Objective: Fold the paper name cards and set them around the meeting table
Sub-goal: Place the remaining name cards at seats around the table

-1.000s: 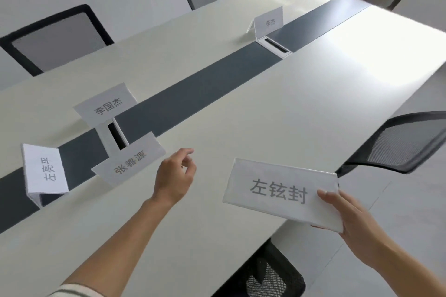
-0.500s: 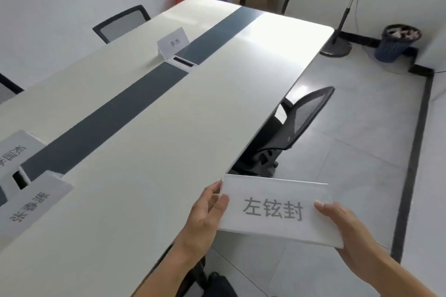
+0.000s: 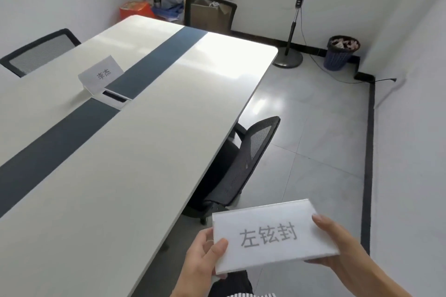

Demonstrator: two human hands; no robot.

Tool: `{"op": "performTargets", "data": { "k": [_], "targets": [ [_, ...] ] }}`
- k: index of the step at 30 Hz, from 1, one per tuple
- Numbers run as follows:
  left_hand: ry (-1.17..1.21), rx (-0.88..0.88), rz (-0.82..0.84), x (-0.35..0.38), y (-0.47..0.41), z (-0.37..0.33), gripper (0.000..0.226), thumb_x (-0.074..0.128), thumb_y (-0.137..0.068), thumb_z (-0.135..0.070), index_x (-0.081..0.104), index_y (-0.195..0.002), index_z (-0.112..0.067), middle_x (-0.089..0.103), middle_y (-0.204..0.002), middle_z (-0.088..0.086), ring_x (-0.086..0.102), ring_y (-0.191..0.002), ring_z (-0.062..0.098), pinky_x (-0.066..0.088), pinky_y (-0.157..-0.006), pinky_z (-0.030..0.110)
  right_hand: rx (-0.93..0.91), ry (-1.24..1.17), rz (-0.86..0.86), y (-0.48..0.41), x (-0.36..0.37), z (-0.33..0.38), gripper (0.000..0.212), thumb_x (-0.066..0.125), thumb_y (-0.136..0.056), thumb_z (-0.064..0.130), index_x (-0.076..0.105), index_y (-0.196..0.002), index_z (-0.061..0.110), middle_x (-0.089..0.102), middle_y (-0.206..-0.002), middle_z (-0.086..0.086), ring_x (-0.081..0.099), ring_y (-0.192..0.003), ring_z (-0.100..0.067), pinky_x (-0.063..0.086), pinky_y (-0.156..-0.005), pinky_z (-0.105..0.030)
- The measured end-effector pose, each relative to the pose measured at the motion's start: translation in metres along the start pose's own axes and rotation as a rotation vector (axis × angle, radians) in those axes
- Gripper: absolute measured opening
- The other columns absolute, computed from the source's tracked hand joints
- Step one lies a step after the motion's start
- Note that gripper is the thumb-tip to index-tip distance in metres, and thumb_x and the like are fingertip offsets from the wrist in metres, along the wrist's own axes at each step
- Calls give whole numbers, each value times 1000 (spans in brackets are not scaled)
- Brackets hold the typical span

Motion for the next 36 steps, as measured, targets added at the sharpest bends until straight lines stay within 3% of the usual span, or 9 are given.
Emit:
{"op": "performTargets", "data": {
  "k": [2,4,11,19,23,26,29,33,36],
  "targets": [
    [-17,-7,32,14,-33,-23,83,80,-42,-48,57,-112,-7,77,-88,11,71,-75,27,53,-58,35,13,-10,-17,-23,-15,24,92,80,-34,65,70,-108,10,71,-108,-21,68,-91,-35,57,-79,-49],
    [-12,-12,59,27,-65,-56,84,82,-41,-45,56,-109,-3,77,-89,13,72,-78,29,53,-69,41,4,-25,-14,-48,-27,54,89,79,-40,60,68,-111,8,69,-110,-23,67,-97,-39,54,-87,-54],
    [-80,28,96,66,-157,-171,67,77,-62,-39,57,-115,-3,74,-106,15,71,-97,33,55,-87,49,-114,-43,26,-140,-65,151,73,75,-51,53,67,-106,5,69,-107,-25,66,-85,-29,54,-68,-38],
    [-242,-51,144,102,-231,-250,35,77,-75,-5,63,-107,-1,74,-109,14,69,-103,30,54,-84,30,-146,86,288,-267,-108,260,53,69,-57,44,73,-100,14,75,-98,-15,70,-79,-25,52,-60,-25],
    [-324,-101,69,118,-244,-275,28,81,-73,-11,69,-99,-10,76,-103,8,71,-99,26,54,-80,29,-128,187,436,-314,-109,305,47,68,-61,43,73,-100,18,75,-101,-14,71,-84,-27,54,-64,-25],
    [-370,-121,-55,118,-242,-281,38,84,-68,-38,69,-92,-13,75,-100,9,70,-95,32,52,-84,50,-119,267,568,-338,-90,333,48,68,-60,44,74,-99,17,75,-98,-14,71,-81,-24,53,-62,-23],
    [-344,-127,-119,117,-238,-280,31,83,-68,-42,67,-78,-17,69,-81,0,66,-79,20,46,-70,33,-99,349,692,-354,-64,346,46,68,-59,46,74,-98,21,76,-95,-8,71,-83,-23,53,-67,-25],
    [-285,-111,-147,118,-242,-278,45,79,-73,-43,66,-100,-10,72,-98,8,68,-92,26,51,-89,45,-68,429,836,-362,-24,342,43,69,-61,46,73,-96,21,76,-91,-6,71,-78,-17,51,-63,-19],
    [-198,-113,-179,104,-252,-271,38,76,-80,-34,66,-108,-10,74,-107,5,69,-95,18,53,-93,41,-55,467,894,-366,5,336,39,70,-66,40,72,-96,16,75,-89,-9,69,-75,-17,49,-61,-18]
  ]
}}
Point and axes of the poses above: each hand's wrist, its own y-axis away from the middle knuckle, its own x-axis out of the palm, z = x × y, the point moved 3 cm from there along -y, towards the middle knuckle
